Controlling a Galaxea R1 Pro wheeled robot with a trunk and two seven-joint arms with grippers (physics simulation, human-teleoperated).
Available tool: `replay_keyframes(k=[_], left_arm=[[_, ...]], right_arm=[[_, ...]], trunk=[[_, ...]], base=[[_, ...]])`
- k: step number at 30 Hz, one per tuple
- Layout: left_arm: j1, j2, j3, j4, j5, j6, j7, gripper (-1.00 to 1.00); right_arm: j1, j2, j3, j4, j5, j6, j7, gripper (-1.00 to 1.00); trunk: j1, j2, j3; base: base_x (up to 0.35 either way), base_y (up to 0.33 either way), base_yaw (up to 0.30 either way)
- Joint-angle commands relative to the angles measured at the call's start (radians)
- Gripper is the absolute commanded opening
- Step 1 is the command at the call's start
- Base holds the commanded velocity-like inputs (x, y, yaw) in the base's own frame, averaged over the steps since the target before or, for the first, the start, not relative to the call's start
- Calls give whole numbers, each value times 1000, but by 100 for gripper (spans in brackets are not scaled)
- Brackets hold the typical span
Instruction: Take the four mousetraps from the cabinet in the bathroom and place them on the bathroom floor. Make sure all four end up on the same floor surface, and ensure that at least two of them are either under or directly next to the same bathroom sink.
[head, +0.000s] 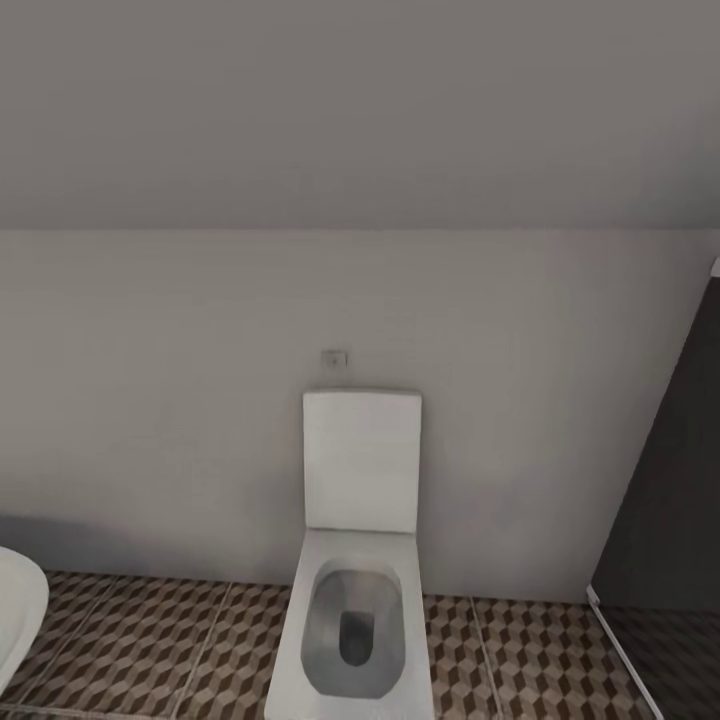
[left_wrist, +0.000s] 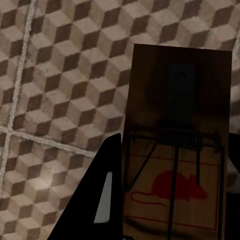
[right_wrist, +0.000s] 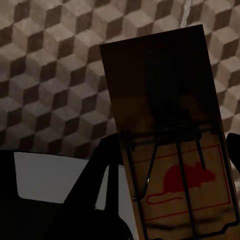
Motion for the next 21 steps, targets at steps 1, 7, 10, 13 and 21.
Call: replay_keyframes(k=[1, 7, 10, 13, 21], left_arm=[[0, 1, -8, -1, 7, -3, 7, -100], [0, 3, -8, -1, 11, -8, 8, -100], [0, 5, -8, -2, 12, -3, 9, -100], [-2, 8, -8, -9, 13, 0, 10, -100], [-5, 29, -8, -199, 14, 85, 136, -100]], right_arm=[[-1, -1, -8, 3, 8, -4, 3, -100], [-1, 0, -10, 3, 8, -10, 0, -100], [-1, 1, -10, 3, 7, -12, -11, -100], [-1, 0, -9, 3, 8, -8, -23, -100], [0, -17, -5, -112, 10, 63, -28, -100]], trunk=[[4, -8, -4], [27, -50, -23], [38, -71, -32], [50, -92, -42], [81, -148, -67]], base=[[0, 0, 0], [0, 0, 0], [0, 0, 0], [0, 0, 0], [0, 0, 0]])
